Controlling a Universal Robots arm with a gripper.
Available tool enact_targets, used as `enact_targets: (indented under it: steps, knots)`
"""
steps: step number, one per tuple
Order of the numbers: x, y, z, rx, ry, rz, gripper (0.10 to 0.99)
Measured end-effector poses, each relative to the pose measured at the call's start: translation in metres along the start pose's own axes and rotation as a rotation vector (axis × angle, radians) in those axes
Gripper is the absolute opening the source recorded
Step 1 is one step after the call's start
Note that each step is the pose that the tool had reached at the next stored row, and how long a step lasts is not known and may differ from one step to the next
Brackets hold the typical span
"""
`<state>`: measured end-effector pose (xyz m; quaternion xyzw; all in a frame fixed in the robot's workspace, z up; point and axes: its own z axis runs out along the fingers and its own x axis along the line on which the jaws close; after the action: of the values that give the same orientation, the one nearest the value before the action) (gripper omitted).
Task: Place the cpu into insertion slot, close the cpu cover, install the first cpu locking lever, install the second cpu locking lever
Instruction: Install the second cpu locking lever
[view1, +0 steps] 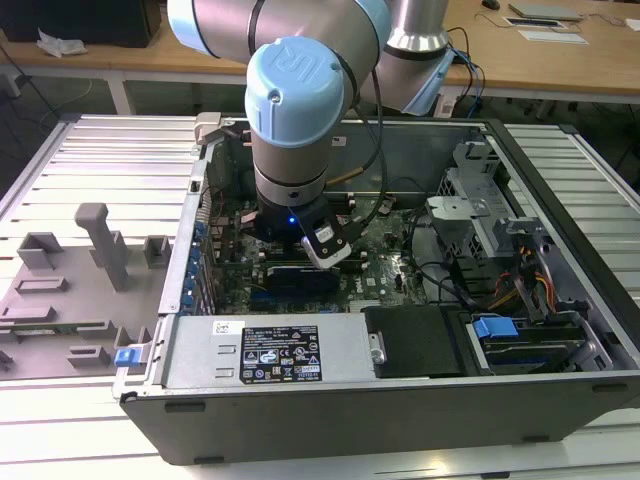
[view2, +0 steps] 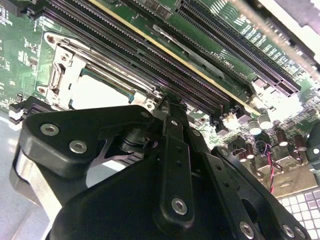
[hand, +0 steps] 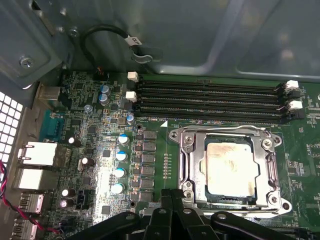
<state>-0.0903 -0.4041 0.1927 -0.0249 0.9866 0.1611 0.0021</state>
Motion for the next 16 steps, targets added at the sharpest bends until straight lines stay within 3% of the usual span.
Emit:
enact_targets:
  steps: [3, 16]
  knots:
    - [0.0, -0.0001, -0.0001, 0.005, 0.0003, 0.0, 0.106]
    - [-0.0002, 0.0006, -0.0021, 0.005, 0.0004, 0.0, 0.106]
